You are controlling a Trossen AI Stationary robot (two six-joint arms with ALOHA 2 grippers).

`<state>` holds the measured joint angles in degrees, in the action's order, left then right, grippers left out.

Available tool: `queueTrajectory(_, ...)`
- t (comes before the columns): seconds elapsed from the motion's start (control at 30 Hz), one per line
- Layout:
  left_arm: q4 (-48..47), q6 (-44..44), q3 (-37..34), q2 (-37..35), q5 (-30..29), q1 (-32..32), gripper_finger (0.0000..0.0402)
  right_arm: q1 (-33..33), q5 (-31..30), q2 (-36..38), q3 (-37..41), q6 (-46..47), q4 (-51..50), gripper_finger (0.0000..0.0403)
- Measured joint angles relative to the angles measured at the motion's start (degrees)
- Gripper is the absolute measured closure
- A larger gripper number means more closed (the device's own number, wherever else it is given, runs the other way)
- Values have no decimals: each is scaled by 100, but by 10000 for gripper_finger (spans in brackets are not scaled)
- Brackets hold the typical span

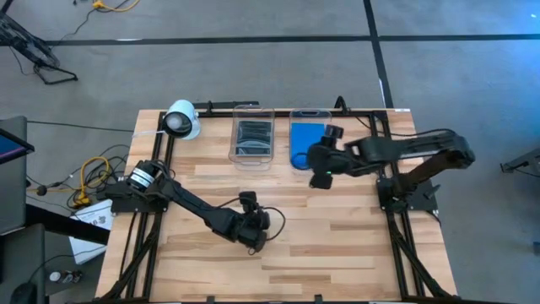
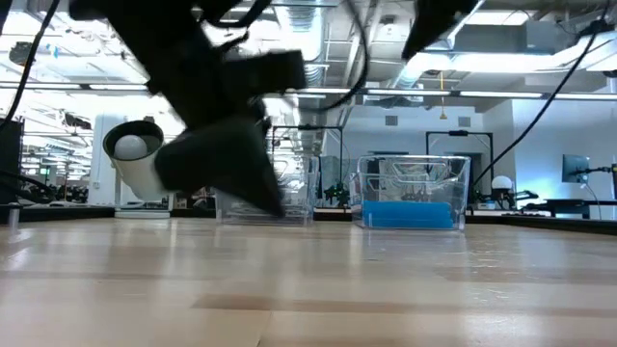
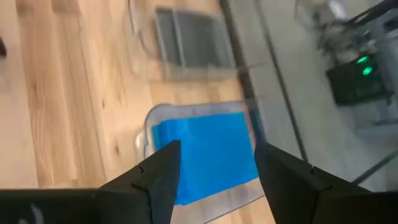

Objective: Pick & place jewel cases by type
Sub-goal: Return to Home Position

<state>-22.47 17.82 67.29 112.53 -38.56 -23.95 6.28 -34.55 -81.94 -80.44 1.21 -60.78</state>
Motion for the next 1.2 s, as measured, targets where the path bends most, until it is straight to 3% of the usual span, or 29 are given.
queueTrajectory(0.23, 296, -1203, 853, -15, -658, 64, 228, 486, -166, 835, -2, -58, 40, 206)
queueTrajectory(0.5, 948, -3486, 2031, -26, -504, 296, 228, 1055, -159, 1448, 4, 136, 74, 215)
queueTrajectory(0.7, 1266, -4230, 2620, -127, 863, 706, 228, 1436, -146, 1624, 11, 58, 185, 219)
queueTrajectory(0.97, 1580, -4083, 2722, -1039, 3308, 1387, 228, 1857, -141, 2373, 632, 22, 859, 225)
queueTrajectory(1.2, 1082, -3940, 2721, -1719, 4094, 1593, 228, 1997, -135, 3219, 1595, 23, 1720, 225)
